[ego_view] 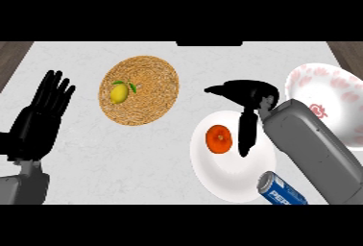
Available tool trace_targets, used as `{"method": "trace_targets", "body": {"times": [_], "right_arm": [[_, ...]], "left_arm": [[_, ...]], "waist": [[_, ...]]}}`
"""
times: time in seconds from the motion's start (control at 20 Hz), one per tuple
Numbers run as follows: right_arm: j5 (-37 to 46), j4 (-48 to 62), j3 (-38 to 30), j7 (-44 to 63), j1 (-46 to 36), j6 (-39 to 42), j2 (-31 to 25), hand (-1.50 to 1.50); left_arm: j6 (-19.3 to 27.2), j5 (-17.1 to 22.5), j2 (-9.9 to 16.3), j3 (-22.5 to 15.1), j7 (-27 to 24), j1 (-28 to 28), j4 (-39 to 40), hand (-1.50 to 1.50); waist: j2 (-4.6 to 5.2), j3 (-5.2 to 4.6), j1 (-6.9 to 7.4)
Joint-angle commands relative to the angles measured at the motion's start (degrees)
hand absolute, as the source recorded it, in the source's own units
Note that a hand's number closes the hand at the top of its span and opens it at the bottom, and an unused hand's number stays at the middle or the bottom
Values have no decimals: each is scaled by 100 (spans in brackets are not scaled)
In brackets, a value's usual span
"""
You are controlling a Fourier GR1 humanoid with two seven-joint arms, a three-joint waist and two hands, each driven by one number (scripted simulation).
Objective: Pick the squash from the plate and place it in the bowl
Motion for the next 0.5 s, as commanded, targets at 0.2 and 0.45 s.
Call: {"method": "trace_targets", "body": {"times": [0.2, 0.45], "right_arm": [[980, -842, 74, -136, 1125, -329, 159, -150], [1580, -852, -68, -730, 1236, -753, 323, -150]], "left_arm": [[172, -283, -273, -159, 89, -2, -177, 0], [-219, 26, -107, 138, 112, 52, -28, 0]], "waist": [[9, 4, -4], [11, 2, 7]]}}
